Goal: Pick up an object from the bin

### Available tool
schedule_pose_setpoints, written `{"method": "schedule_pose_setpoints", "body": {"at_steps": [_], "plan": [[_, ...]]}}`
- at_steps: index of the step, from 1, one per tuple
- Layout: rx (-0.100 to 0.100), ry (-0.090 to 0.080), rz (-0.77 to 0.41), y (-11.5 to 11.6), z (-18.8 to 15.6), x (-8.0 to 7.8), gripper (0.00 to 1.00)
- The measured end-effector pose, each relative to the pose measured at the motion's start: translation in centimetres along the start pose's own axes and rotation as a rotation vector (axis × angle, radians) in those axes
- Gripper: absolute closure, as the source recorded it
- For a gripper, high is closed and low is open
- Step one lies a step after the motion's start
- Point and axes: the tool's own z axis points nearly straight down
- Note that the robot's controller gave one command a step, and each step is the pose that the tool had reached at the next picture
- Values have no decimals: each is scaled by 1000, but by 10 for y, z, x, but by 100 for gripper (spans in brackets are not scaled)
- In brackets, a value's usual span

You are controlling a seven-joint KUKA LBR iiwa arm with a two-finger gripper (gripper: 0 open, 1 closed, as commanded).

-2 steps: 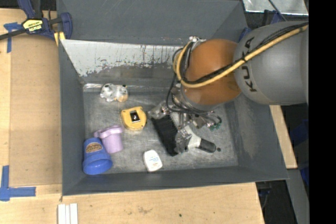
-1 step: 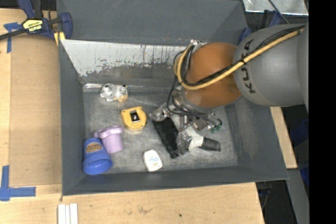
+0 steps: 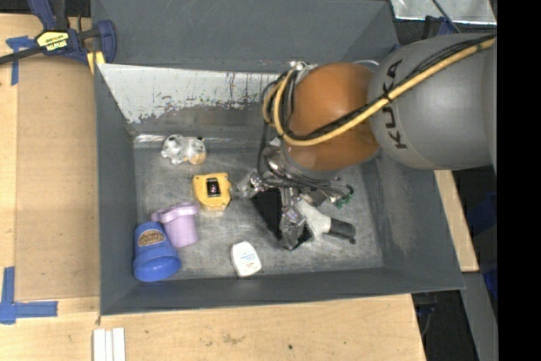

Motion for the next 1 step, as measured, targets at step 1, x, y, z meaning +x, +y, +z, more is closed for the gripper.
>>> {"method": "schedule_pose_setpoints", "body": {"at_steps": [1], "plan": [[1, -15, -74, -28, 2, -8, 0]]}}
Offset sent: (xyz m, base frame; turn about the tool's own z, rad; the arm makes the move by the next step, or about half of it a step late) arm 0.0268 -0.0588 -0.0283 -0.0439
